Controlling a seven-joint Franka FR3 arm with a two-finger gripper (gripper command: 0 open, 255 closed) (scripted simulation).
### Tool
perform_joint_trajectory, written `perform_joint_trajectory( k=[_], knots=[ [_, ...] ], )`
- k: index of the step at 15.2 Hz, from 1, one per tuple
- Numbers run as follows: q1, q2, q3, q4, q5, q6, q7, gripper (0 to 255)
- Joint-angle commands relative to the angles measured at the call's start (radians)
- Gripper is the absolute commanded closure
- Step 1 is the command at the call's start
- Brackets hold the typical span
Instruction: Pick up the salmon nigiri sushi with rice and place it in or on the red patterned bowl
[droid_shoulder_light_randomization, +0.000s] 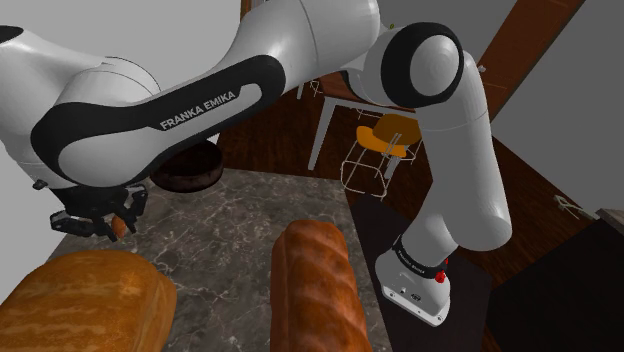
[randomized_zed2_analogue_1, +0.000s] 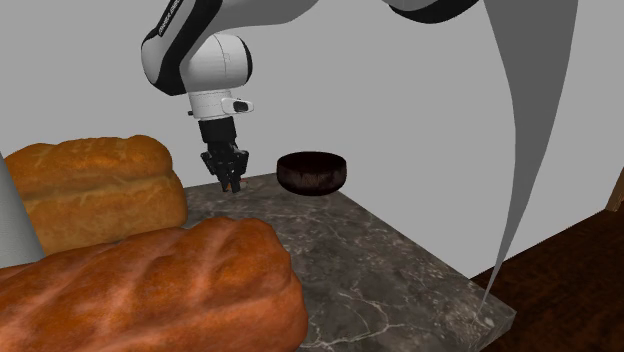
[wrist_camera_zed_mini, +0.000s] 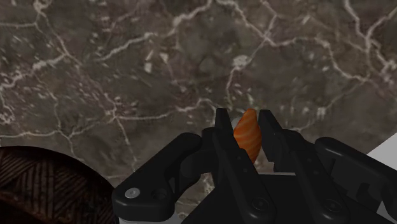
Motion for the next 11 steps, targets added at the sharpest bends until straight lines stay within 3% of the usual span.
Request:
perform_joint_trajectory(
  k=[1, 11],
  knots=[
    [0.0, 0.0, 0.0, 0.0, 0.0, 0.0, 0.0, 255],
    [-0.001, -0.049, 0.019, 0.06, 0.029, -0.101, -0.024, 255]
  ],
)
